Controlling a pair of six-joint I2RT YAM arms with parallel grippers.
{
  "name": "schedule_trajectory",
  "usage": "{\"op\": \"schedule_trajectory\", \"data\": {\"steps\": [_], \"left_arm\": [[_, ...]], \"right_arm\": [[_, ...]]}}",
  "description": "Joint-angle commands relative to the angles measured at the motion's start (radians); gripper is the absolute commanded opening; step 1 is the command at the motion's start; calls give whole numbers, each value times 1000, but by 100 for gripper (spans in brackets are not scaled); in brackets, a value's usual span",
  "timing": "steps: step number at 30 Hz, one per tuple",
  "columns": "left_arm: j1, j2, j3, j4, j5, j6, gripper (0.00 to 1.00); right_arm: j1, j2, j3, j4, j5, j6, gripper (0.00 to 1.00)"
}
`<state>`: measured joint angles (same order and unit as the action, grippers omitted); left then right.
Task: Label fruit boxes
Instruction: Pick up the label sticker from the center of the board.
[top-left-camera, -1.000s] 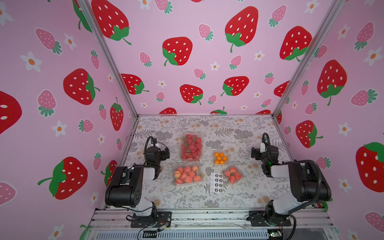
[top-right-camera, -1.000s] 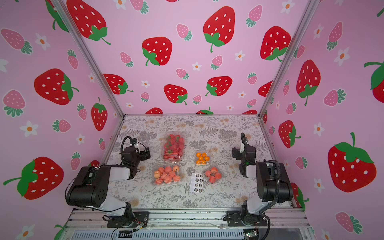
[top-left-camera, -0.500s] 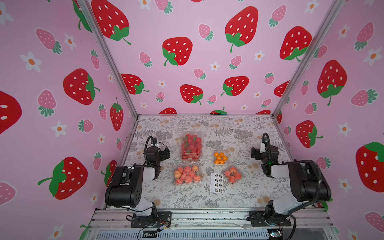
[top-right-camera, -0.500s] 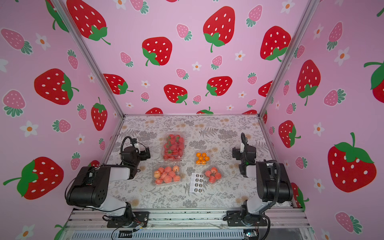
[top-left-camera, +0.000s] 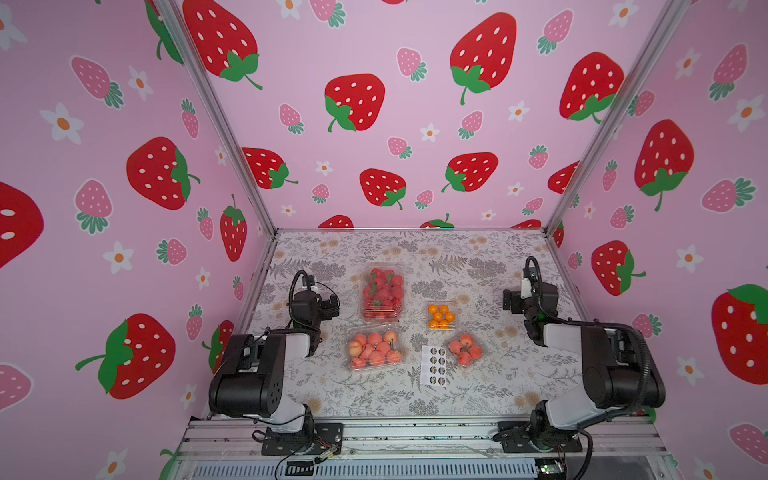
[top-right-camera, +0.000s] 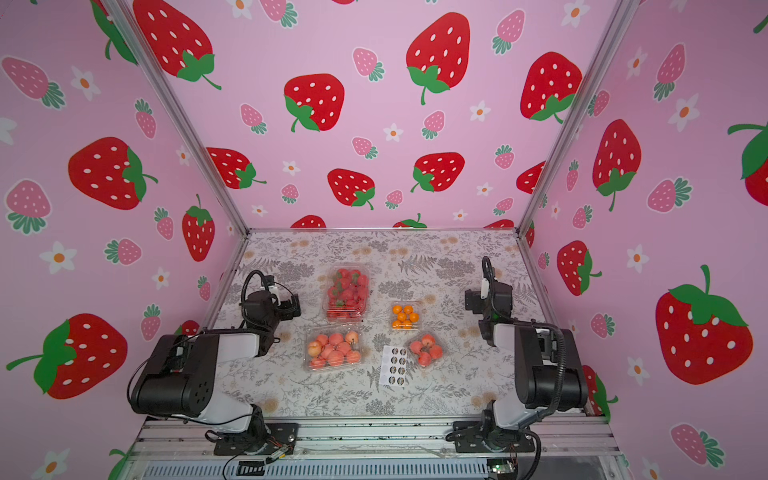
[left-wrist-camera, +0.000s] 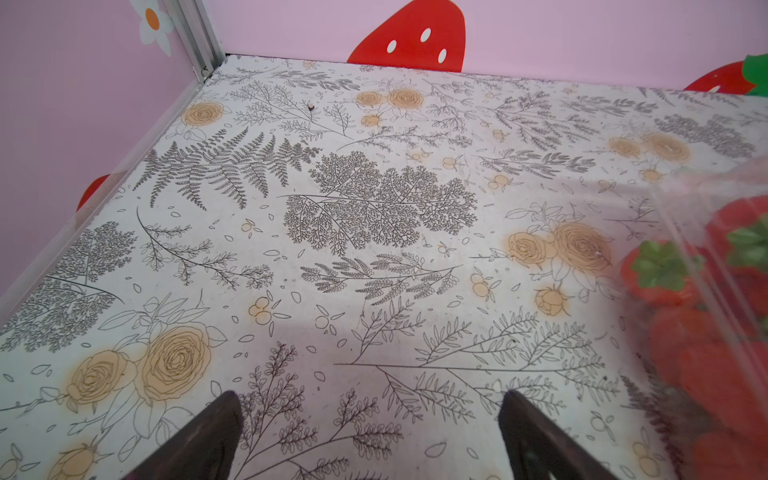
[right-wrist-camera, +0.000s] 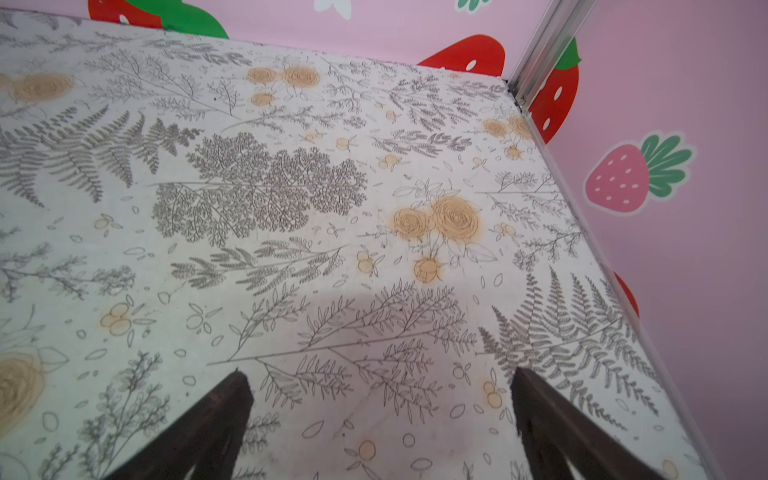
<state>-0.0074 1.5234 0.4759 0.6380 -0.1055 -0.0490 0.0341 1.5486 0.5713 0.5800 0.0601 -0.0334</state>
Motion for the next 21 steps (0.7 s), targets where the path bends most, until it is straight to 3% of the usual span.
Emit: {"op": "schedule_trajectory", "data": {"steps": [1,7,10,13,16,17,19,21], "left_arm": [[-40,-61,114,-185,-31,34,99],[-77,-129,190,-340,-59,31,99],[-89,-203,218,-410,-38,1,99],[-107,-301,224,-439,72,-79,99],[-160,-423,225,-511,-1,-334,99],[-183,-462,222,-534,23,-349,99],[-230,-531,200,-531,55,-374,99],[-241,-610,139,-466,198,-411,99]], "right_arm": [[-6,-18,132,-287,-29,7,99],[-4,-89,157,-384,-239,-52,99],[-4,-219,142,-430,-240,-19,99],[-3,-348,166,-522,-352,86,99],[-3,-466,178,-540,-575,252,99],[-3,-499,164,-510,-616,312,99],[-3,-542,153,-552,-565,455,99],[-5,-591,157,-674,-540,538,99]]}}
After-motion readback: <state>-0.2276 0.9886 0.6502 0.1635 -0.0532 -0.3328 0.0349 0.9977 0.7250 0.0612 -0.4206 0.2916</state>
